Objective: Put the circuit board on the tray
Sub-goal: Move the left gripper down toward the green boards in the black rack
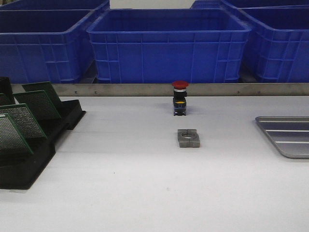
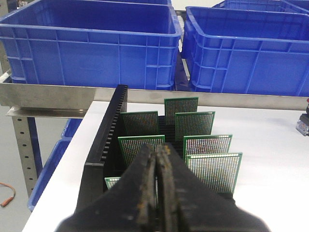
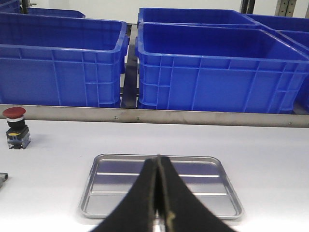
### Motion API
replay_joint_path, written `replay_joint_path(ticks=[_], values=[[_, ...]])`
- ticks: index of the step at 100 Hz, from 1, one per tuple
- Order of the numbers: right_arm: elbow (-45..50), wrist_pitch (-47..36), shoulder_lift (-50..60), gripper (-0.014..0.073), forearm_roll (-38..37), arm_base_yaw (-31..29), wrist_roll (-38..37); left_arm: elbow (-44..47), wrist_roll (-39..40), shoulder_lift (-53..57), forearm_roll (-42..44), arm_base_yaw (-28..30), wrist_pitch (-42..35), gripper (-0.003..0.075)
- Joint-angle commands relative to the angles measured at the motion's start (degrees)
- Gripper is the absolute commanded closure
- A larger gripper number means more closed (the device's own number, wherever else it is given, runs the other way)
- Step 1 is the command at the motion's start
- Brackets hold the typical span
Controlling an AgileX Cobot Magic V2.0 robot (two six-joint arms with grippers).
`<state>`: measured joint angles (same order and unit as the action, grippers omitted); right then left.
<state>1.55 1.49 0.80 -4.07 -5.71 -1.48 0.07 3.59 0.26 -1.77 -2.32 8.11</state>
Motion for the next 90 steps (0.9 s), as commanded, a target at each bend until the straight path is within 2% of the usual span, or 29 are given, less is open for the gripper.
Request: replay_joint_path(ticks=[1,21,54,61,90], values=[[-0.69,-4.20,1.30,0.0655,-0.68,0.20,-0.02,2.68,0.54,1.82,-0.01,0.10,-5.48,0.0741],[-0.69,-4.20,1.30,0.0655,-0.68,0.20,-0.02,2.68,0.54,1.82,-0.01,0.10,-8.11,0.0741],[-0.69,-4.20,1.30,0.0655,-0.68,0.20,-0.02,1.59,0.24,1.82,0.22,0.31,-20.92,0.0741],[-0.69,-4.20,1.30,0.0655,-0.68,0.20,-0.02,-1.50,0.24,1.82,0.22,0.31,-16.95,0.0741],[-0.69,-4.20,1.30,0.0655,-0.68,0.20,-0.02,-20.24,0.24,-5.48,-0.46,-0.01,15.69,0.0741]])
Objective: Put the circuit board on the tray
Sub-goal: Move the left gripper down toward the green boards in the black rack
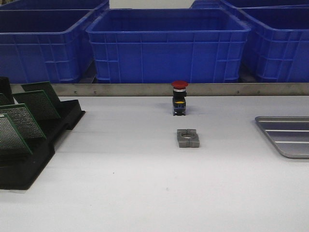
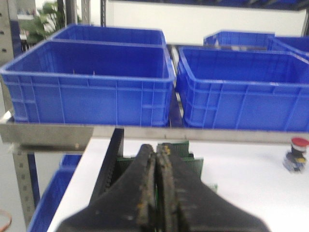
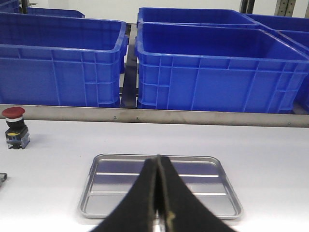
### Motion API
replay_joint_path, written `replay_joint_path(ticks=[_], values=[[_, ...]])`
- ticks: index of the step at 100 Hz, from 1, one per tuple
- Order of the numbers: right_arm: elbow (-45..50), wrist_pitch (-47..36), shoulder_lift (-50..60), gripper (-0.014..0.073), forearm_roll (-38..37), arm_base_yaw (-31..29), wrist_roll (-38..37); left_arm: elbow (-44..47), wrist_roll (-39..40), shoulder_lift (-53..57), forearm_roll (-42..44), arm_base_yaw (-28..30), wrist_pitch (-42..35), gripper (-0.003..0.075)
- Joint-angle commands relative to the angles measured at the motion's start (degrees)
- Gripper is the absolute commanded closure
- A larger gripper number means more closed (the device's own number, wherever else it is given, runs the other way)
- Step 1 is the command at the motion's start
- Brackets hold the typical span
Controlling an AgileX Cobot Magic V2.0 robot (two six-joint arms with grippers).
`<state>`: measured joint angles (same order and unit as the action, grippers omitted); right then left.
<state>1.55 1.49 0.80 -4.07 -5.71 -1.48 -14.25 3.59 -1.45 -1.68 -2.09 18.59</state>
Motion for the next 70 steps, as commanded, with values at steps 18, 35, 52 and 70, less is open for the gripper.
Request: replay_joint_path(ticks=[18,35,52,70], values=[[-0.69,-4.20,1.30,0.0655,-0.68,0.20,-0.02,-15.77,0.24,-13.95,-0.65,-0.58,16.52,0.0741],[-0.69,-4.20,1.30,0.0655,-0.68,0.20,-0.02,-22.35,0.11,-24.08,-0.65,-0.58,21.15,0.0735],[-0.69,-4.20,1.30,0.0655,-0.68,0.20,-0.02,-25.66,-5.84,-33.30,-0.65,-0.58,21.15,0.0524],[-0.69,-4.20,1.30,0.0655,-0.68,0.20,-0.02,-28.06,-17.08,-41.03,-0.24,-0.58,22.46,0.0257]])
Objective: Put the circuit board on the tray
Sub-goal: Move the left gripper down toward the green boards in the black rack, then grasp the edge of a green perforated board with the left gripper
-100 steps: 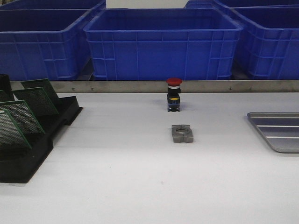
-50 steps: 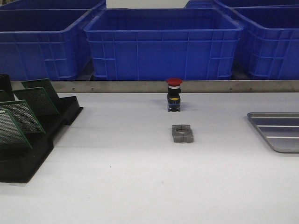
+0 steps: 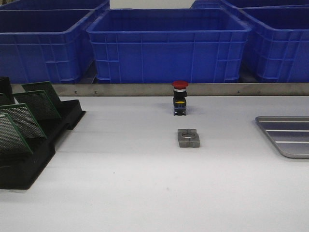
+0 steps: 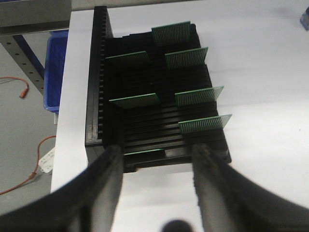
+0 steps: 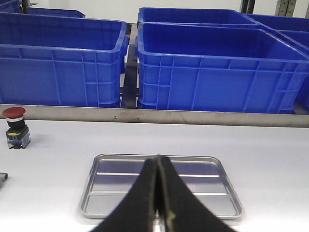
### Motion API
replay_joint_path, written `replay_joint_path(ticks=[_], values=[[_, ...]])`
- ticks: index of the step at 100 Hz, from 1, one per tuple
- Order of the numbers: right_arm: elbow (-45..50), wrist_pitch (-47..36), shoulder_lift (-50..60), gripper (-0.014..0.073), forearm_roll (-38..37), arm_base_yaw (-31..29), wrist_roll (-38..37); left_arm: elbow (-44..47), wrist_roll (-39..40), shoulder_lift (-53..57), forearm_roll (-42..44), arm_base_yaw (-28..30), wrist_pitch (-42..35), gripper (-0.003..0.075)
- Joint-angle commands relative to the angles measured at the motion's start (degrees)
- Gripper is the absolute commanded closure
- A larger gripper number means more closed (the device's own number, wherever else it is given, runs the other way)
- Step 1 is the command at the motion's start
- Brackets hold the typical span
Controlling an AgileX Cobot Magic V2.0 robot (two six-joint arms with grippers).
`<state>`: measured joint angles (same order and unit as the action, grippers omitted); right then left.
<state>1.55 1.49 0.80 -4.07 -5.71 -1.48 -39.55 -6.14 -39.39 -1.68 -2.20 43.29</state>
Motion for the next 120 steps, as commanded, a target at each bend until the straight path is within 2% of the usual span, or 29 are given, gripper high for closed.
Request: replay_joint_path(ticks=[1,10,28,35,47,61,120], values=[[-0.69,-4.20,1.30,0.0655,-0.68,0.20,-0.02,-2.93,-8.34,-3.66,-0.24,-0.48,-2.05,0.0255],[-0.69,-4.20,1.30,0.0655,-0.68,0.20,-0.02,-3.62,-23.20,-7.33,-0.35,-0.48,0.96,0.0261],[-0.69,-4.20,1.30,0.0655,-0.68,0.20,-0.02,-3.62,-50.52,-12.44,-0.22,-0.48,1.36,0.0261],[-0.69,-4.20,1.30,0.0655,-0.68,0.20,-0.02,-3.62,-58.48,-14.67,-0.22,-0.48,1.25,0.0261],[-0.69,-4.20,1.30,0.0655,-0.68,0.20,-0.02,-3.62,-67.26,-18.05,-0.22,-0.48,0.99,0.0262],[-0.69,-4.20,1.30,0.0655,-0.68,0.20,-0.02,-3.62,-70.87,-21.63,-0.22,-0.48,-1.20,0.0262],[-0.69,-4.20,1.30,0.0655,-0.68,0.20,-0.02,-3.62,-70.87,-37.19,0.16,-0.48,-10.87,0.0262]])
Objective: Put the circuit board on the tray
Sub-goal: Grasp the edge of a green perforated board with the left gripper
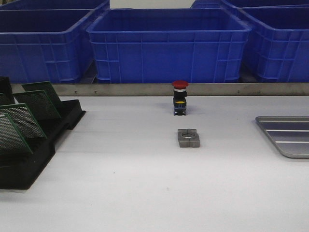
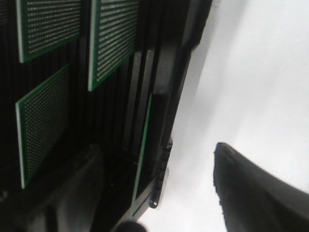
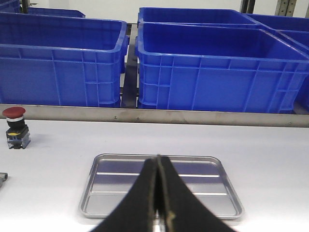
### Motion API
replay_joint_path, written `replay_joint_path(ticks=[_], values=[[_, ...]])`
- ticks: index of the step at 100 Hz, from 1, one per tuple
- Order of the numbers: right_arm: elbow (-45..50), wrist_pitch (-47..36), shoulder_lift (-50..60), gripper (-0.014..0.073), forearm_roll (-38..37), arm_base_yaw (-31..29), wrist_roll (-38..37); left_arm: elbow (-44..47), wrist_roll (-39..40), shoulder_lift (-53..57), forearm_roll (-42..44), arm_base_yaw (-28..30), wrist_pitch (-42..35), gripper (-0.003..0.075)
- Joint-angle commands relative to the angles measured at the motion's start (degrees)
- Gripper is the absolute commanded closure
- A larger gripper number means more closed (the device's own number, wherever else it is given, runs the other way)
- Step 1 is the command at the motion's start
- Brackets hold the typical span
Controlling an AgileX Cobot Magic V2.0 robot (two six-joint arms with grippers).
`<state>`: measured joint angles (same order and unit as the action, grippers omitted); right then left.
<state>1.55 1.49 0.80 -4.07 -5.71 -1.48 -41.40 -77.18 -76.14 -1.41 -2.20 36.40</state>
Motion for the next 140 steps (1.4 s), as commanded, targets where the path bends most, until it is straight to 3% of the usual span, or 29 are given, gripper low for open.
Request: replay_joint_path(ticks=[1,11,20,55,98,123,140], values=[[-0.69,-4.20,1.30,0.0655,-0.68,0.20,-0.02,-1.77,0.17,-0.68,-0.10,-0.48,-3.99,0.0262],[-0.69,-4.20,1.30,0.0655,-0.68,0.20,-0.02,-1.77,0.17,-1.77,-0.10,-0.48,-4.26,0.0265],[-0.69,-4.20,1.30,0.0655,-0.68,0.20,-0.02,-1.77,0.17,-1.98,-0.10,-0.48,-4.26,0.0314],[-0.69,-4.20,1.30,0.0655,-0.68,0.20,-0.02,-1.77,0.17,-1.98,0.57,-0.48,-4.02,0.0740],[-0.69,-4.20,1.30,0.0655,-0.68,0.20,-0.02,-1.77,0.17,9.31,4.45,-0.48,1.10,0.0741],[-0.69,-4.20,1.30,0.0655,-0.68,0.20,-0.02,-1.77,0.17,20.85,-5.49,-0.48,9.00,0.0741],[-0.69,-4.20,1.30,0.0655,-0.68,0.20,-0.02,-1.77,0.17,25.23,-19.55,-0.48,9.52,0.0741]])
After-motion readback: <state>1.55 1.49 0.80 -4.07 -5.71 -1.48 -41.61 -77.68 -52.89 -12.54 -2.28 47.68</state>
